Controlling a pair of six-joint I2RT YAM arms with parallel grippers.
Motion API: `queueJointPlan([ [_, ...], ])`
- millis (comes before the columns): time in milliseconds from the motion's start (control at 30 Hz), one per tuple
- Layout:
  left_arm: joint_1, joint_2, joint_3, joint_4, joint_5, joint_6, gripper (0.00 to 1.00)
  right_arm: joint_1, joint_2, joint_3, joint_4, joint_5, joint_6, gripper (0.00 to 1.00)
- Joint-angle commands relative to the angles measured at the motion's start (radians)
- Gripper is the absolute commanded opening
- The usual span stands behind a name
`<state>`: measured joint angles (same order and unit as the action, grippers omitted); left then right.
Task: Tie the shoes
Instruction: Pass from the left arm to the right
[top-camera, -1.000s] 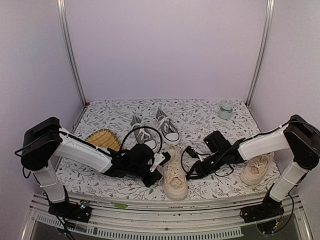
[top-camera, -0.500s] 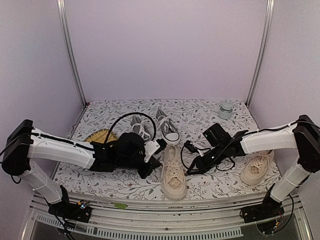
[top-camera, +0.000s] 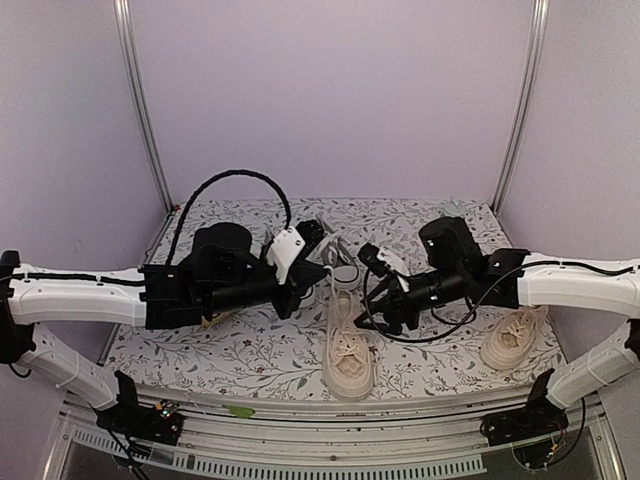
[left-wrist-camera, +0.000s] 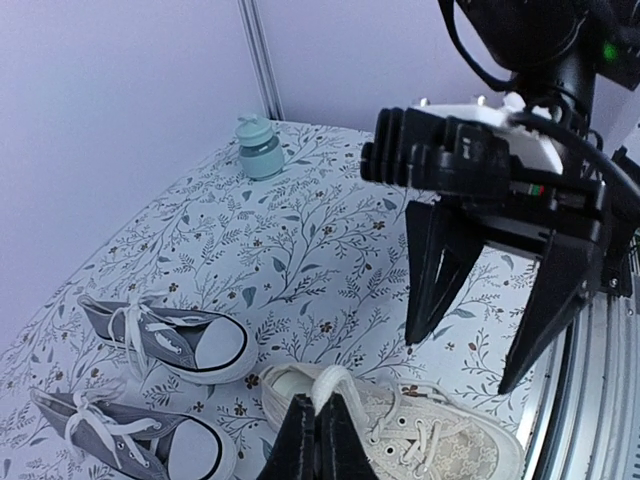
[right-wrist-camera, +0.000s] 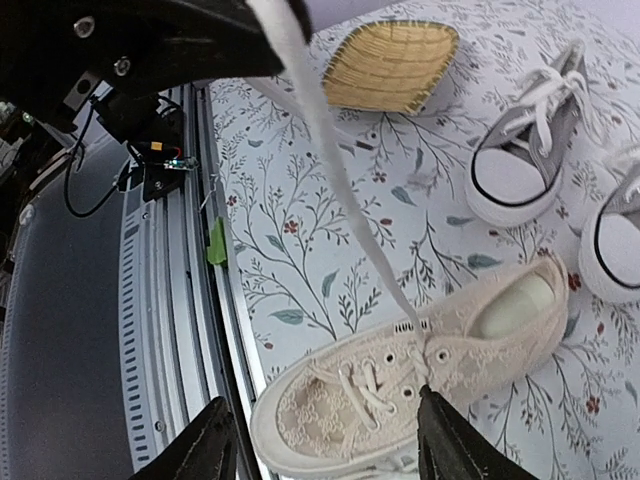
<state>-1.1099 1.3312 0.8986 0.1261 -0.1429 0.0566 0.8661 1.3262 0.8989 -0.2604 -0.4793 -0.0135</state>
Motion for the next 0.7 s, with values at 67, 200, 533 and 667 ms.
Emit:
queueJointPlan([
  [67, -0.015, -0.035, 0.01, 0.089, -0.041, 0.034, 0.0, 0.051, 0.177, 0.036, 0.357, -0.018, -0.111, 0.61],
  [200, -0.016, -0.033, 0.008, 0.085, -0.035, 0.032, 0.0, 0.052, 0.243, 0.035, 0.423, 0.034, -0.133, 0.53],
  [533, -0.015, -0.047, 0.003, 0.07, -0.047, 0.034, 0.0, 0.05, 0.299, 0.011, 0.46, 0.08, -0.117, 0.12],
  [667, -0.012, -0.068, -0.018, 0.073, -0.073, 0.022, 0.0, 0.049, 0.278, -0.001, 0.437, 0.1, -0.116, 0.01],
])
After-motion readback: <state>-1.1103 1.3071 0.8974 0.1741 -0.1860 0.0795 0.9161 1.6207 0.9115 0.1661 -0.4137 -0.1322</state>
